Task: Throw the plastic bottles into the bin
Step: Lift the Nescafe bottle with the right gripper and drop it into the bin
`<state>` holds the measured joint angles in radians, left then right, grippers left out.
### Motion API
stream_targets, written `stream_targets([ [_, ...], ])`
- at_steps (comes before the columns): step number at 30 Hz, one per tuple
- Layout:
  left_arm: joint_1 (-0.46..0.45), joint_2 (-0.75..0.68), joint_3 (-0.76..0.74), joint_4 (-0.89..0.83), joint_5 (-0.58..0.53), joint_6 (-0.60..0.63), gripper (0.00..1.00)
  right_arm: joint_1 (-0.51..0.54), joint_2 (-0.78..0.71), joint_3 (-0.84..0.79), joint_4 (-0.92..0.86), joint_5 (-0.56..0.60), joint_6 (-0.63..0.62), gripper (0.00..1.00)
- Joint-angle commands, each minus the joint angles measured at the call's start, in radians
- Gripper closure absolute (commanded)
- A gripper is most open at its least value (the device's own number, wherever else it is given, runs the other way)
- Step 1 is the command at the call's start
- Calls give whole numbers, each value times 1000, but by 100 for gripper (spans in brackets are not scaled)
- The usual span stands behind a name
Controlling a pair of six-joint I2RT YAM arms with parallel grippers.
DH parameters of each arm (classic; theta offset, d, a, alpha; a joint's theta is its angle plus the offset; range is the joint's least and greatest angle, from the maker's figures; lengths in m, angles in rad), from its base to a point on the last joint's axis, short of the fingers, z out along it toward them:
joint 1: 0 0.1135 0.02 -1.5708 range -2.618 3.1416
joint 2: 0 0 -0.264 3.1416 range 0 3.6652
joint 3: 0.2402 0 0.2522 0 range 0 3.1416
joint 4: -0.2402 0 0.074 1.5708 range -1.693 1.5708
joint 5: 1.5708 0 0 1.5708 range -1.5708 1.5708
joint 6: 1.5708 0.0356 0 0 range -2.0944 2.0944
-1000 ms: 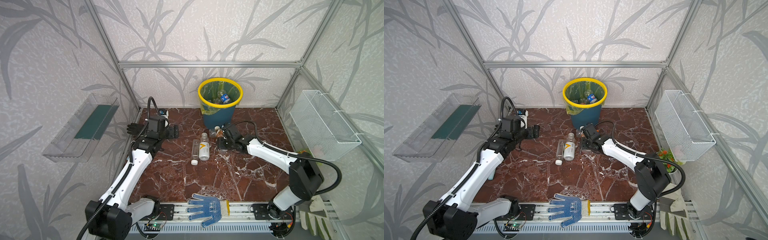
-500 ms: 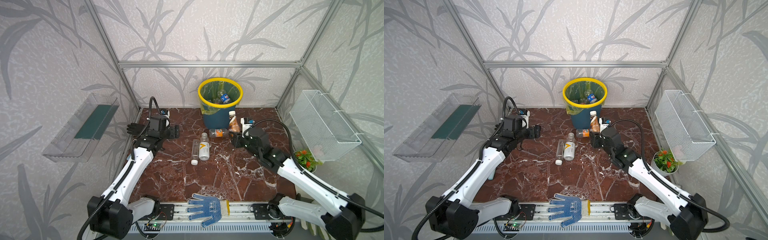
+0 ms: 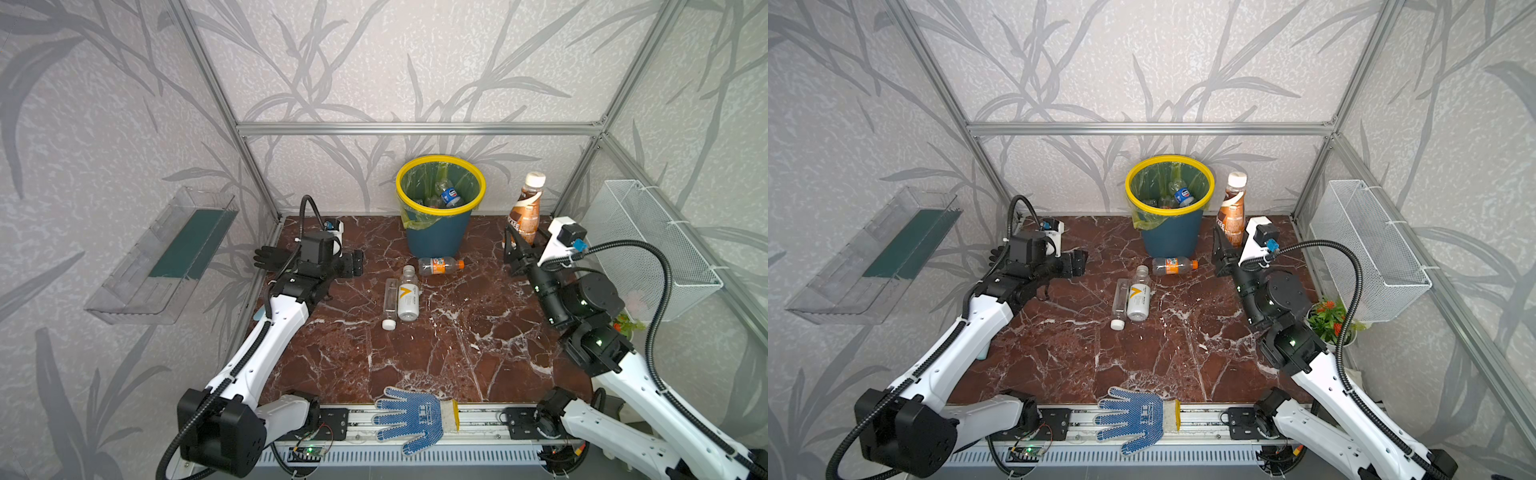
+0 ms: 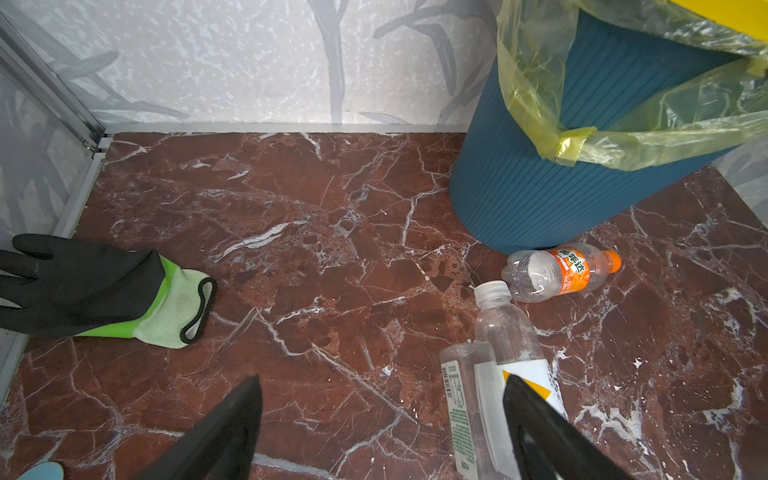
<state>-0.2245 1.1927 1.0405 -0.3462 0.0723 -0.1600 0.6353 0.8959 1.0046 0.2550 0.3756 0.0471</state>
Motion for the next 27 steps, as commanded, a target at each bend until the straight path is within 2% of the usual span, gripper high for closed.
stream_targets([
  [1, -3, -7, 23, -2, 36, -15, 8, -38, 237, 296, -81, -65, -52, 43],
  [3, -5, 5, 41, -21, 45, -63, 4, -89, 471, 590, -313, -199, 12, 36],
  [6, -14, -16, -7, 21, 68, -146, 1, -125, 764, 930, -582, -290, 41, 18],
  [8, -26, -41, -53, 47, 78, -177, 1, -140, 894, 1088, -704, -328, 48, 3],
  [9, -34, -54, -71, 45, 74, -186, 1, -147, 923, 1123, -725, -355, 41, 1],
  [11, -47, -59, -85, 24, 70, -187, 1, -149, 914, 1081, -680, -342, 45, 1],
  [15, -61, -41, -81, -14, 69, -170, 1, -170, 787, 892, -545, -321, 70, 1],
  [21, -88, 49, -60, 2, 87, -180, 1, -216, 640, 704, -462, -302, 94, 1],
  [27, -164, 125, -58, 35, 61, -208, 1, -268, 491, 535, -400, -275, 102, 1],
])
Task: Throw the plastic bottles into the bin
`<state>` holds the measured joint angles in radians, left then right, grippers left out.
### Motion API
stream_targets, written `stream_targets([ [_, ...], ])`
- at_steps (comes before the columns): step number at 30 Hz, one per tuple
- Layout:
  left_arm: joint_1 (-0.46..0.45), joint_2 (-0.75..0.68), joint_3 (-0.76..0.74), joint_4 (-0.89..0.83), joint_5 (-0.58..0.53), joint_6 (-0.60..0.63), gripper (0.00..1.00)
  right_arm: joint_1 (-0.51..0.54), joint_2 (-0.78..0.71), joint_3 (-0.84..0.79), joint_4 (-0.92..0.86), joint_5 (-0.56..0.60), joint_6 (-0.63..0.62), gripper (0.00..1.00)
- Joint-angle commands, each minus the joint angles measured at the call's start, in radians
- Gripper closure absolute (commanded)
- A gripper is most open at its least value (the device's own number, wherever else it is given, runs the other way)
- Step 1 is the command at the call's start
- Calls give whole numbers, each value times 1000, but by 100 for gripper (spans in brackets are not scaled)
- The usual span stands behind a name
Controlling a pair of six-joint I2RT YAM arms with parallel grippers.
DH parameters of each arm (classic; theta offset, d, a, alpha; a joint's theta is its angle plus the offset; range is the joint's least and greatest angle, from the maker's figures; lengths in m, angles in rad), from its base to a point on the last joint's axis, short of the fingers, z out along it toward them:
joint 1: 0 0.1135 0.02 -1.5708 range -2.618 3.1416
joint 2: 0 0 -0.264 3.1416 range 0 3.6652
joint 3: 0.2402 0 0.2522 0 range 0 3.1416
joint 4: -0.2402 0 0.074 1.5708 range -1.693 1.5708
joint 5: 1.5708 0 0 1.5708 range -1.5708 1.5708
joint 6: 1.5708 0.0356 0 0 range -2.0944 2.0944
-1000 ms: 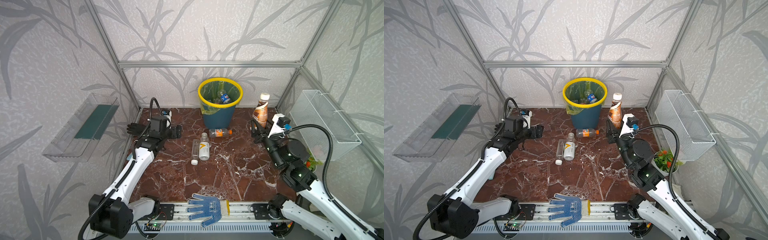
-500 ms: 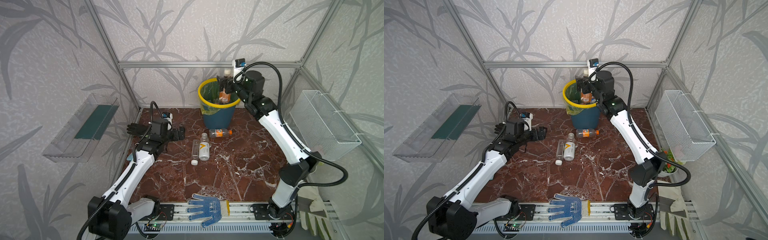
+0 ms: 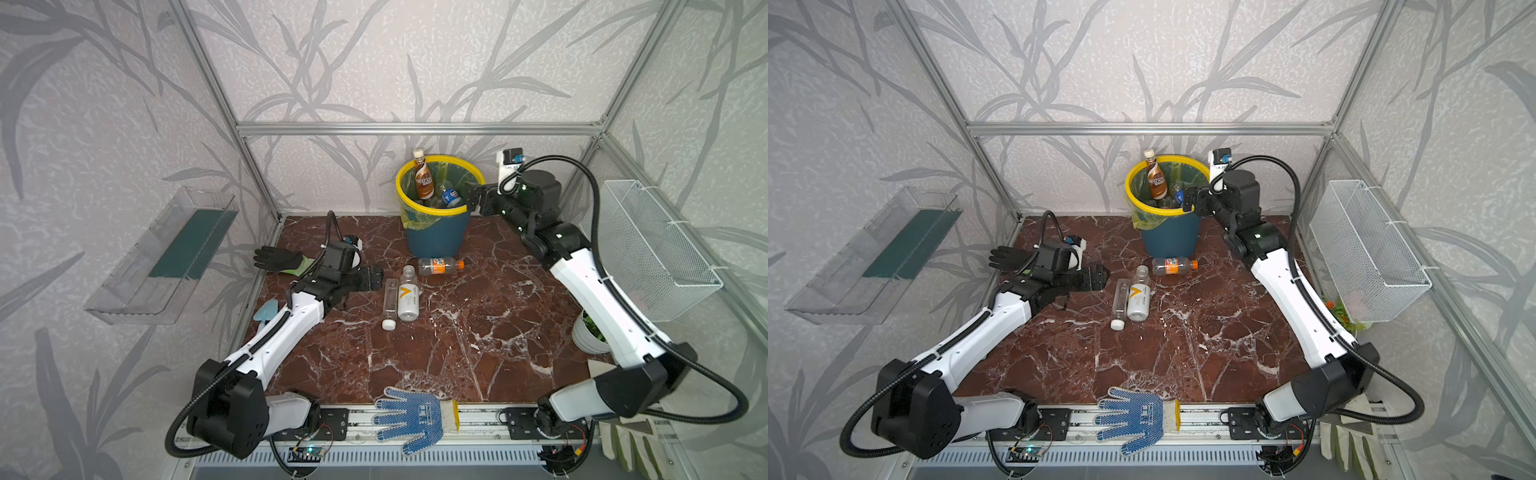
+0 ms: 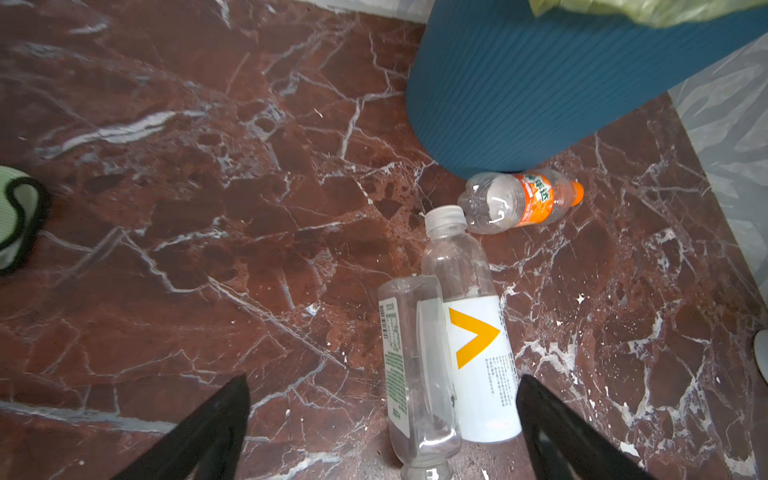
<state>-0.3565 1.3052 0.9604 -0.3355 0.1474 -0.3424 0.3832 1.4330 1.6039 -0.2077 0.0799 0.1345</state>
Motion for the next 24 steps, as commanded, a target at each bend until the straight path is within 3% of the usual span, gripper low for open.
stream_targets([
  [1, -42, 23, 23, 23, -19, -29, 1, -23, -69, -93, 72, 25, 18, 1],
  [11, -86, 147, 3, 44, -14, -56, 2, -119, -197, -335, 26, -6, 74, 1],
  [17, -109, 199, -3, 53, -19, -72, 4, -123, -183, -372, -21, -30, 78, 1],
  [21, -109, 159, 15, 54, -74, -52, 5, -123, -163, -367, -49, -48, 80, 2],
  [24, -106, 106, 117, 3, -170, -29, 5, -122, -162, -388, -48, -53, 89, 3],
])
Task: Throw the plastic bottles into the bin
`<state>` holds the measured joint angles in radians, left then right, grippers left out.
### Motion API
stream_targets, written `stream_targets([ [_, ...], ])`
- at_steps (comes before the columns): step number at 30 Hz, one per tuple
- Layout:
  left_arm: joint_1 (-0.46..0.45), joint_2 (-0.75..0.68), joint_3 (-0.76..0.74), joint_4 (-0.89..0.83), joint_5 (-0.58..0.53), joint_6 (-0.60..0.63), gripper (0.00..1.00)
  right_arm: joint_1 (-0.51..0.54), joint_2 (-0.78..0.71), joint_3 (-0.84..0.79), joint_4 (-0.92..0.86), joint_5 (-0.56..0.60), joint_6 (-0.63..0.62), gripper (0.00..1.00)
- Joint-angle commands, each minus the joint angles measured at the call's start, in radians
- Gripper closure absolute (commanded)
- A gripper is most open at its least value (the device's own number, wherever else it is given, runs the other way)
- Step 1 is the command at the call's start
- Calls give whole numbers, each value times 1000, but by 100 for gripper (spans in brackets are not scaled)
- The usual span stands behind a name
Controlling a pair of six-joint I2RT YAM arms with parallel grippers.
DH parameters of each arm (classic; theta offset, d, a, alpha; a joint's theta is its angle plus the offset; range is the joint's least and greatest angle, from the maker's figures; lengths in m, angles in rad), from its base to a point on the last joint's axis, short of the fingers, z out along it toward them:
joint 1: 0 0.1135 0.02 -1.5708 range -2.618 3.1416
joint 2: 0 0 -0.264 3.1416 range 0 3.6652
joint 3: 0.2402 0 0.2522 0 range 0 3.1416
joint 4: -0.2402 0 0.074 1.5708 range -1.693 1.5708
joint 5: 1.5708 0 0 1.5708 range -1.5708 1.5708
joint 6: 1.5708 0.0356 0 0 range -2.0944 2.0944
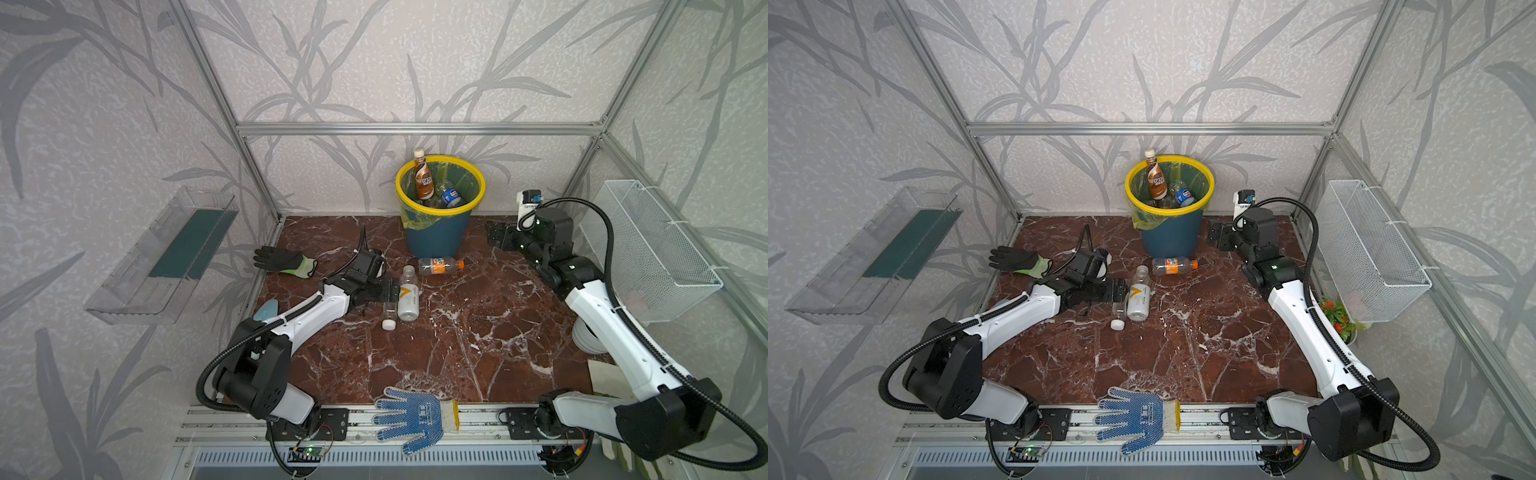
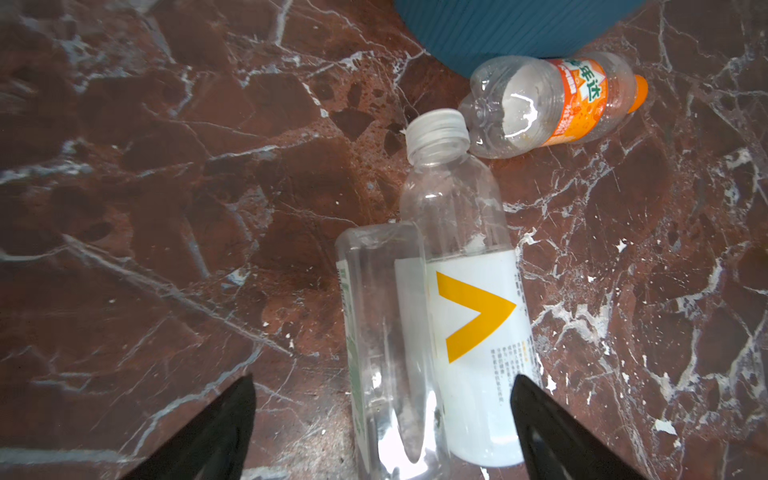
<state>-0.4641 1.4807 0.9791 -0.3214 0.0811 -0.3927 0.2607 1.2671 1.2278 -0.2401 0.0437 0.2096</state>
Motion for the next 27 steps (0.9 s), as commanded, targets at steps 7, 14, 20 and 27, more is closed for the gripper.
stream_targets([
  [7, 69, 1, 499, -4, -78, 137, 5, 1, 24, -99, 27, -67, 79, 4],
  [14, 138, 373, 1047, -77, 96, 170, 4, -1, 85, -104, 79, -92, 140, 4],
  [20, 138, 894, 1891, -333, 32, 200, 5, -1, 171, -89, 115, -166, 193, 5],
  [27, 148, 972, 1714, 113, -70, 192, 5, 1, 175, -161, 227, -216, 241, 6],
])
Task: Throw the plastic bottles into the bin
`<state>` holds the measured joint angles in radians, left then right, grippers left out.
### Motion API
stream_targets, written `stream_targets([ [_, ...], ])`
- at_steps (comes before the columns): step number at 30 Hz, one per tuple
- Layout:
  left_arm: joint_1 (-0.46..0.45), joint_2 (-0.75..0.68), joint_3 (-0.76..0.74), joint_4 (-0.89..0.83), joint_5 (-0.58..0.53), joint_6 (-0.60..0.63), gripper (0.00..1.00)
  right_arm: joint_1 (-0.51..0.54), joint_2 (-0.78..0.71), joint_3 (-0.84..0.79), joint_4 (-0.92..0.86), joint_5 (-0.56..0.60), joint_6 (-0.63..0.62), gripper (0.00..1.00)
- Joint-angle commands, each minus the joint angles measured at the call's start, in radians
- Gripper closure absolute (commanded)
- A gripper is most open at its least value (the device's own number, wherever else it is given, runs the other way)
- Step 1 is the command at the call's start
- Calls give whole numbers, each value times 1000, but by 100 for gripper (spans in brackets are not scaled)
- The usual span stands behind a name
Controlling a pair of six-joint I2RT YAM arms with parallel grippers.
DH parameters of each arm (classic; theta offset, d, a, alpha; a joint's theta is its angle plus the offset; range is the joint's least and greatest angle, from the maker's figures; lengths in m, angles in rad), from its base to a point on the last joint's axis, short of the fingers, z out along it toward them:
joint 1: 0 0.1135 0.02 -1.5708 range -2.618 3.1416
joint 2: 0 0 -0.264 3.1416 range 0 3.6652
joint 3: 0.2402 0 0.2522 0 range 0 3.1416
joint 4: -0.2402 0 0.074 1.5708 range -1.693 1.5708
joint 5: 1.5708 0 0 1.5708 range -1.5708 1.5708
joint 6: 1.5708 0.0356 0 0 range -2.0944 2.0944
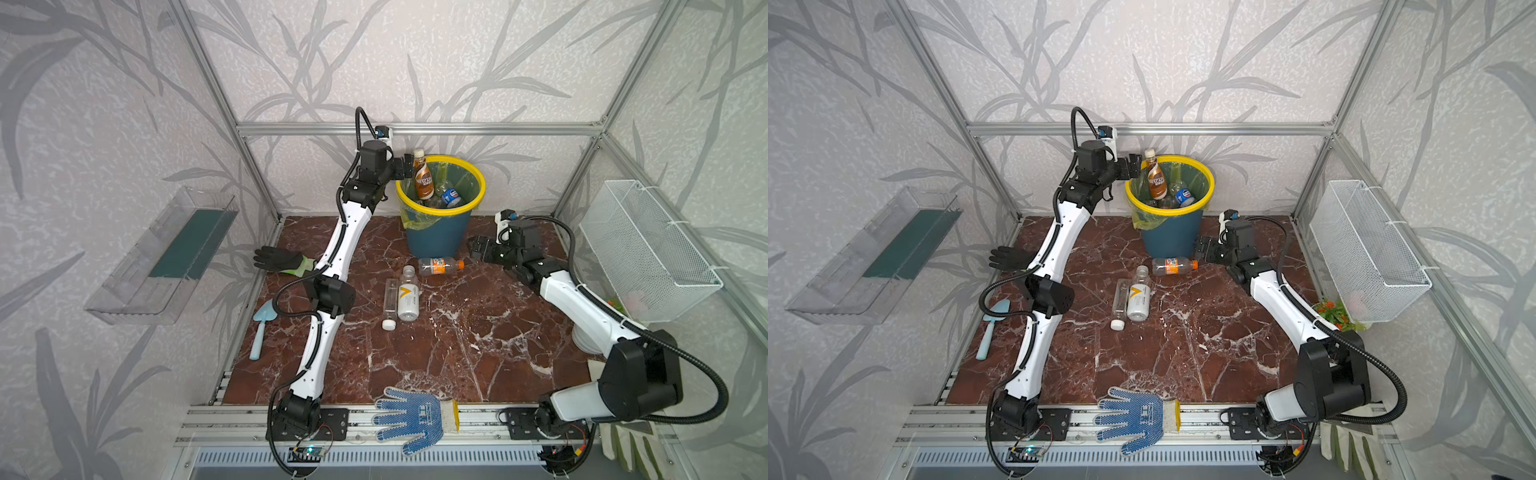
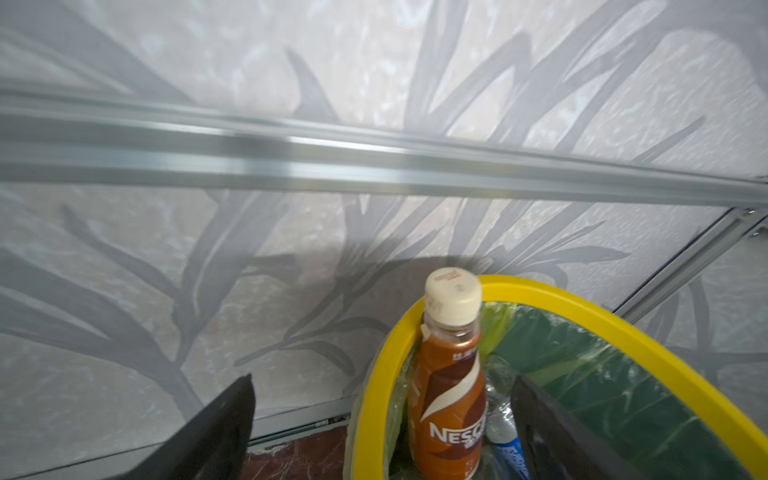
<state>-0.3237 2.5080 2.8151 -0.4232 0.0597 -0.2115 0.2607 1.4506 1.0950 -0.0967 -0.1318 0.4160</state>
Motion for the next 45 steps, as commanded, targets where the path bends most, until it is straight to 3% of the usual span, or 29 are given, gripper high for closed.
stream_targets([
  [1, 8, -45, -120, 244, -48, 11, 5, 2, -10, -38, 100, -47, 38, 6],
  [5, 8, 135, 176, 179, -27, 18, 5, 5, 14, -32, 126, -71, 40, 6],
  [10, -8, 57, -31, 306, 10, 25, 7, 5, 97, 41, 114, -77, 25, 6],
  [15, -49, 73, 35, 176, 15, 113, 8, -24, 198, 177, 48, -20, 20, 6],
  [21, -40, 39, 8, 165, 74, 81, 9, -81, 251, 261, 41, -54, 17, 6],
  [30, -51, 12, -30, 69, 151, 39, 19, -172, 406, 452, 3, -84, 18, 6],
  [38, -65, -46, -95, 70, 250, 29, 24, -195, 597, 632, 33, -262, 83, 7],
  [45, -106, -85, -128, 26, 262, 9, 27, -191, 647, 657, 99, -386, 104, 8],
])
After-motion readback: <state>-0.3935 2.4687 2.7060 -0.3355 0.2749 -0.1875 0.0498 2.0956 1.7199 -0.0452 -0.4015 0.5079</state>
